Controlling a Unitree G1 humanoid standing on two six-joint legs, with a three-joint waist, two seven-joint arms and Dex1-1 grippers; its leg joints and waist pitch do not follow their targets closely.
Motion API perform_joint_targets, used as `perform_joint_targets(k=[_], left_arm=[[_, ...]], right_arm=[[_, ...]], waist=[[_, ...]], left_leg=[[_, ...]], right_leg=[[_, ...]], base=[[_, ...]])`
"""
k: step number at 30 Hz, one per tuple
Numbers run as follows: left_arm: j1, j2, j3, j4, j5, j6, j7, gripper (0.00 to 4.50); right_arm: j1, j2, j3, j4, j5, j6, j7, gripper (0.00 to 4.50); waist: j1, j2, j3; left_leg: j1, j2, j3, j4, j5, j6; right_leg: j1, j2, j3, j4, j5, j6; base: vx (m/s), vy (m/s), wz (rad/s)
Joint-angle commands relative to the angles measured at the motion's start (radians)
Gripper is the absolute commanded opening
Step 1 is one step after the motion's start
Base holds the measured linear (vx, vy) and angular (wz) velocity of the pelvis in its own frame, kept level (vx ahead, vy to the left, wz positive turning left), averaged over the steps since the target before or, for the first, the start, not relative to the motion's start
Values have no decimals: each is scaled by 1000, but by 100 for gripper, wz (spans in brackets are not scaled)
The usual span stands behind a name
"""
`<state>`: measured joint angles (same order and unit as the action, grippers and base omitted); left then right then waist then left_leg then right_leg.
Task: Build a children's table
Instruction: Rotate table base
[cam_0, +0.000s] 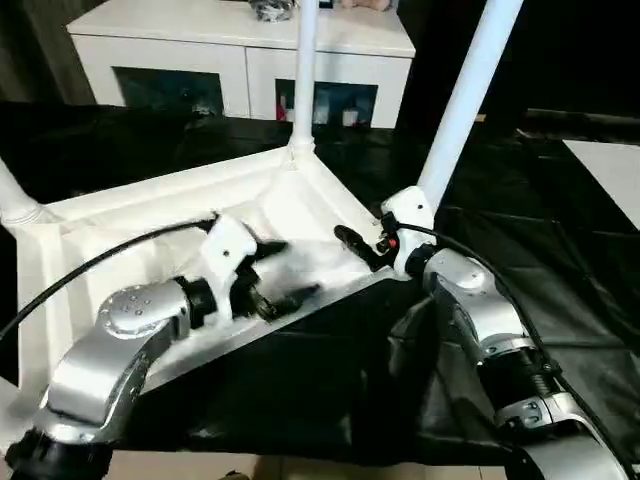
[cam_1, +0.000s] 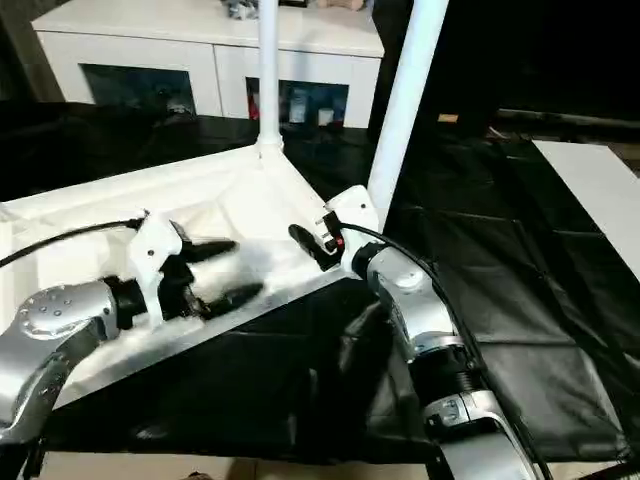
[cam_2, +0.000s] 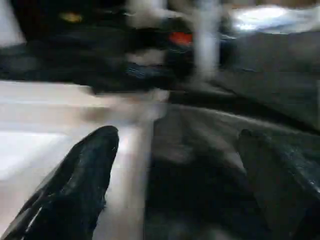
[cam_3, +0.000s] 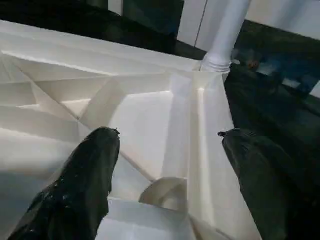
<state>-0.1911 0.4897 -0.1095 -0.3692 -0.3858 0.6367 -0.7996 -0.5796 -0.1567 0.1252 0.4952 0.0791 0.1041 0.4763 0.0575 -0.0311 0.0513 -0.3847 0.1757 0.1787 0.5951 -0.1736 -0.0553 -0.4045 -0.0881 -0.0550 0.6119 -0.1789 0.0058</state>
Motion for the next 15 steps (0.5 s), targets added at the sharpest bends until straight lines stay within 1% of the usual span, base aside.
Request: perform_joint_targets(k=[1, 2, 3, 5, 6, 7, 9, 10, 12, 15], left_arm=[[17, 30, -33, -59, -49, 58, -43, 424], [29, 49, -43, -80, -53, 88, -56, 424], [43, 75, -54, -100, -52, 121, -73, 424], [58, 110, -65, -122, -42, 167, -82, 424], [73, 152, -79, -131, -22, 203, -80, 424], [80, 179, -90, -132, -9, 229, -69, 424], [84, 195, -96, -132, -2, 243, -61, 424], [89, 215, -108, -129, 18, 259, -50, 424], [98, 250, -130, -132, 28, 295, -25, 424], [116, 261, -136, -140, 29, 336, 1, 424]], right_arm=[[-27, -4, -10, 19, -5, -12, -10, 368], [-31, -4, -12, 24, -8, -15, -15, 368], [-35, -3, -15, 29, -8, -17, -19, 368], [-40, -3, -18, 35, -10, -18, -19, 368], [-44, -2, -20, 43, -13, -20, -21, 368], [-47, -4, -22, 49, -15, -23, -21, 368], [-49, -4, -22, 52, -17, -25, -22, 368], [-53, -6, -26, 60, -18, -29, -29, 368], [-64, -11, -33, 82, -24, -37, -48, 368], [-76, -16, -43, 104, -30, -44, -72, 368]], waist=[[6, 6, -60], [3, 7, -57], [3, 8, -57], [2, 6, -55], [2, 5, -54], [3, 6, -54], [1, 6, -52], [2, 7, -53], [1, 10, -54], [2, 9, -55]], left_leg=[[20, 45, -14, -82, -268, -14], [22, 45, -11, -82, -280, -17], [24, 46, -12, -82, -285, -21], [22, 46, -12, -84, -295, -30], [23, 45, -13, -84, -303, -36], [25, 45, -13, -84, -308, -38], [25, 44, -13, -85, -320, -45], [27, 45, -14, -85, -325, -51], [25, 44, -17, -86, -331, -59], [28, 44, -14, -83, -326, -63]], right_leg=[[37, -46, 40, -58, -223, -202], [33, -42, 41, -62, -236, -196], [32, -43, 41, -63, -241, -193], [33, -42, 42, -63, -260, -181], [32, -42, 42, -64, -279, -169], [30, -41, 42, -65, -284, -165], [29, -40, 43, -66, -302, -157], [27, -41, 43, -68, -307, -153], [29, -41, 42, -64, -300, -155], [27, -41, 43, -63, -278, -160]], base=[[0, 0, 0], [0, 0, 0], [0, 0, 0], [0, 0, 0], [0, 0, 0], [0, 0, 0], [0, 0, 0], [0, 0, 0], [0, 0, 0], [0, 0, 0]])
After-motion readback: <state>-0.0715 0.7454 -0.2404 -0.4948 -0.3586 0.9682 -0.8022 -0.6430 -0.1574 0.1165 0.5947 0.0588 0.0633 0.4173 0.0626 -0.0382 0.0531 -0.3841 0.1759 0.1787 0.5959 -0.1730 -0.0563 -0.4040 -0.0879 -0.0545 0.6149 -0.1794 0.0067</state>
